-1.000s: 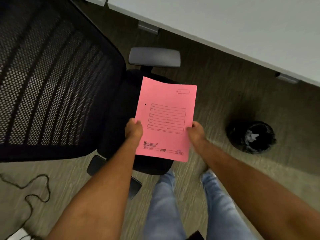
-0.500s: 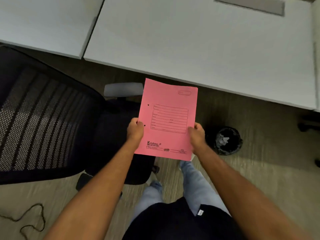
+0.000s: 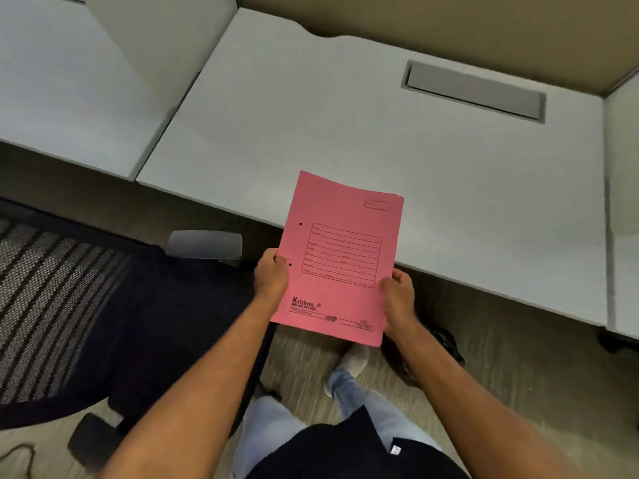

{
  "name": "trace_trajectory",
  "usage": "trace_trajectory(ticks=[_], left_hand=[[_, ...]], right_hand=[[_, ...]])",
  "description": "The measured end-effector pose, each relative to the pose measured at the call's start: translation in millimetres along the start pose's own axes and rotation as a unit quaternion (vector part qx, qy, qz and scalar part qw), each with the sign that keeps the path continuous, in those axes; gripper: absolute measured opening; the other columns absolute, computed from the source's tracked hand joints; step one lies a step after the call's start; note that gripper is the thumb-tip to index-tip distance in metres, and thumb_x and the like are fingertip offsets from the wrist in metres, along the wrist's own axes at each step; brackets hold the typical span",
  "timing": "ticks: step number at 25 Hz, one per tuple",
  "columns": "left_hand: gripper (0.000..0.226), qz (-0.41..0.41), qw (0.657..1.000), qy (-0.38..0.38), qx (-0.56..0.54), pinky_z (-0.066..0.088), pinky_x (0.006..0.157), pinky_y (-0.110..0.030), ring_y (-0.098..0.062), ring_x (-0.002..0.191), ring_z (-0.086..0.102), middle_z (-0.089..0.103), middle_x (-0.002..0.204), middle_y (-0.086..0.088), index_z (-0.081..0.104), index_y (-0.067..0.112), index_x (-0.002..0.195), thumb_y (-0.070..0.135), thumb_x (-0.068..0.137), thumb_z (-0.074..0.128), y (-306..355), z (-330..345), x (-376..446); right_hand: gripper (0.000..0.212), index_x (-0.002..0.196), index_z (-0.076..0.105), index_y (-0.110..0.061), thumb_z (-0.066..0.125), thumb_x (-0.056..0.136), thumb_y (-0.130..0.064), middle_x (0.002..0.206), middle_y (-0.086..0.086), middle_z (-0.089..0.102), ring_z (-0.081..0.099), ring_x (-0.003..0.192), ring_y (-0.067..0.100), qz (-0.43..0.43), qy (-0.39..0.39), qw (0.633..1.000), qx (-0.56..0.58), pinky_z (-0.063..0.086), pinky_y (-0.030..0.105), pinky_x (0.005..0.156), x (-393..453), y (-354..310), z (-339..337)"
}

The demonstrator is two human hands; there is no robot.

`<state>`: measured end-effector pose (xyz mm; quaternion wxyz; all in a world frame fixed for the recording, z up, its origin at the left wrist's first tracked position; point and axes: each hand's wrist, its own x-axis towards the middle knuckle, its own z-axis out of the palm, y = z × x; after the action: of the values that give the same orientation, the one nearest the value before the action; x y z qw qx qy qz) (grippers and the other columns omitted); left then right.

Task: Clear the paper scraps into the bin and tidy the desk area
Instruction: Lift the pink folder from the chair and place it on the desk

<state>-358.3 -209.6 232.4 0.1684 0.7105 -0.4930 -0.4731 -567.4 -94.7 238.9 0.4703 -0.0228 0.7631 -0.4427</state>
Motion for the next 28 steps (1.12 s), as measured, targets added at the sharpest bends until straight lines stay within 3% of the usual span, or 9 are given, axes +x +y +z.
trace_trajectory(ticks=[6,13,17,23,26,28], left_hand=[[0.021,-0.017,0.999,0.004,-0.038,0.06,0.078,-0.043,-0.023,0.086,0.068,0.068,0.095,-0.004,0.058,0.029,0.09,0.032,0.102,0.04,54,42,35],[0.02,-0.009,0.998,0.001,-0.067,0.055,0.06,-0.033,-0.024,0.08,0.071,0.069,0.093,-0.005,0.057,0.022,0.097,0.028,0.103,0.04,112,51,87],[0.021,0.002,0.998,-0.008,-0.065,0.055,0.064,-0.033,-0.024,0.082,0.07,0.069,0.095,-0.005,0.058,0.02,0.102,0.027,0.103,0.039,158,54,134],[0.024,-0.011,0.998,0.004,-0.064,0.049,0.067,-0.033,-0.027,0.086,0.064,0.067,0.101,-0.01,0.062,0.009,0.107,0.017,0.099,0.041,235,63,238],[0.026,-0.01,0.999,-0.008,-0.05,0.056,0.078,-0.04,-0.032,0.095,0.065,0.068,0.106,-0.013,0.062,0.008,0.111,0.017,0.1,0.041,272,65,296],[0.028,-0.006,0.999,-0.012,-0.045,0.057,0.087,-0.045,-0.031,0.099,0.065,0.068,0.113,-0.013,0.063,0.009,0.117,0.016,0.1,0.042,294,67,332]], right_hand=[[0.015,0.11,0.052,-0.038,0.056,0.102,-0.026,0.103,-0.002,0.076,0.079,0.08,0.02,-0.029,-0.044,0.999,0.0,0.066,0.044,0.073,52,-59,-21],[0.028,0.129,0.048,-0.04,0.051,0.101,-0.041,0.112,-0.01,0.072,0.076,0.089,0.021,-0.054,-0.046,0.996,-0.051,0.066,0.046,0.077,98,-110,-2],[0.028,0.132,0.047,-0.041,0.046,0.105,-0.037,0.114,-0.011,0.071,0.075,0.092,0.022,-0.052,-0.05,0.996,-0.054,0.063,0.04,0.07,132,-150,19],[0.038,0.133,0.049,-0.033,0.04,0.102,-0.014,0.115,-0.004,0.07,0.072,0.097,0.023,-0.022,-0.04,0.999,-0.016,0.058,0.035,0.063,198,-226,65],[0.038,0.128,0.052,-0.032,0.04,0.099,-0.01,0.113,-0.004,0.07,0.071,0.095,0.02,-0.017,-0.018,1.0,-0.004,0.055,0.027,0.054,235,-263,95],[0.037,0.128,0.051,-0.032,0.04,0.101,-0.011,0.114,-0.004,0.069,0.07,0.096,0.02,-0.018,-0.003,1.0,-0.003,0.053,0.028,0.057,261,-283,114]])
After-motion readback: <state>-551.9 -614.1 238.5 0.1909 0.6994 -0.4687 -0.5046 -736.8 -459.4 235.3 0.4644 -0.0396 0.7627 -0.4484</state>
